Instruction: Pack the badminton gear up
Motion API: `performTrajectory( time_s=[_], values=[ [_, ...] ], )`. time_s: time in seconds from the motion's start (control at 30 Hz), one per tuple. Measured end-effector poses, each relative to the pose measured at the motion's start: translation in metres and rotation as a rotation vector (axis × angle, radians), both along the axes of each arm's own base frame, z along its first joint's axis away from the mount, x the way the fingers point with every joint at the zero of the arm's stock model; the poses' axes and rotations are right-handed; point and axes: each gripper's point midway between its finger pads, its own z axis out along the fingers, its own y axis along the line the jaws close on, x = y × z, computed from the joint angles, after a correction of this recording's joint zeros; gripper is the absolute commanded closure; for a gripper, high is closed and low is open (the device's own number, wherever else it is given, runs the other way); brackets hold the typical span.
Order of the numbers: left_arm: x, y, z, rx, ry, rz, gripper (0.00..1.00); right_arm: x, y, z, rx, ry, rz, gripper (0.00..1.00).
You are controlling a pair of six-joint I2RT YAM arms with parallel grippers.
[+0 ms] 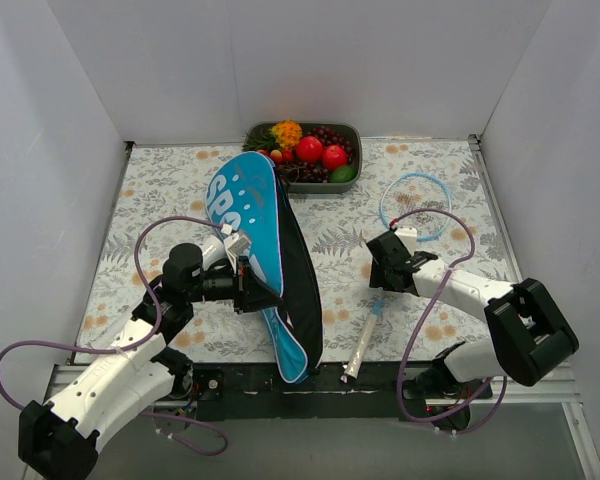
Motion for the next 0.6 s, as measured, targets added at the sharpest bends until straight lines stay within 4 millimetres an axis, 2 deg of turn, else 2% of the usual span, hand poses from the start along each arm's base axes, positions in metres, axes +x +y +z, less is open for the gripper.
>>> performTrajectory(
  time_s=[0.03,0.07,0.13,0.17,0.23,0.4,0.53,0.6],
  values=[
    [-0.001,0.0,-0.001,0.001,0.002,-0.003,1.0,0.004,0.002,0.0,0.008,-0.009,-0.003,0.35],
    [-0.001,0.0,-0.001,0.0,0.002,-0.004,1.0,0.008,0.004,-0.001,0.016,-0.015,-0.006,0.47],
    [-0.002,0.0,-0.001,0.0,0.003,-0.006,1.0,0.015,0.009,-0.002,0.034,-0.031,-0.008,0.63],
    [-0.002,0.0,0.0,0.0,0.003,-0.008,1.0,0.019,0.012,-0.002,0.045,-0.04,-0.011,0.8],
    [-0.002,0.0,-0.001,0.0,0.003,-0.01,1.0,0.025,0.016,-0.003,0.057,-0.052,-0.01,0.98],
    [-0.006,0.0,-0.006,0.007,0.016,-0.024,1.0,0.036,0.021,-0.003,0.084,-0.086,-0.031,0.99],
    [-0.009,-0.001,-0.008,0.013,0.022,-0.039,1.0,0.036,0.016,-0.001,0.066,-0.091,-0.039,0.99],
    [-0.01,-0.001,-0.008,0.013,0.022,-0.043,1.0,0.029,0.01,0.001,0.04,-0.072,-0.038,0.99]
  ],
)
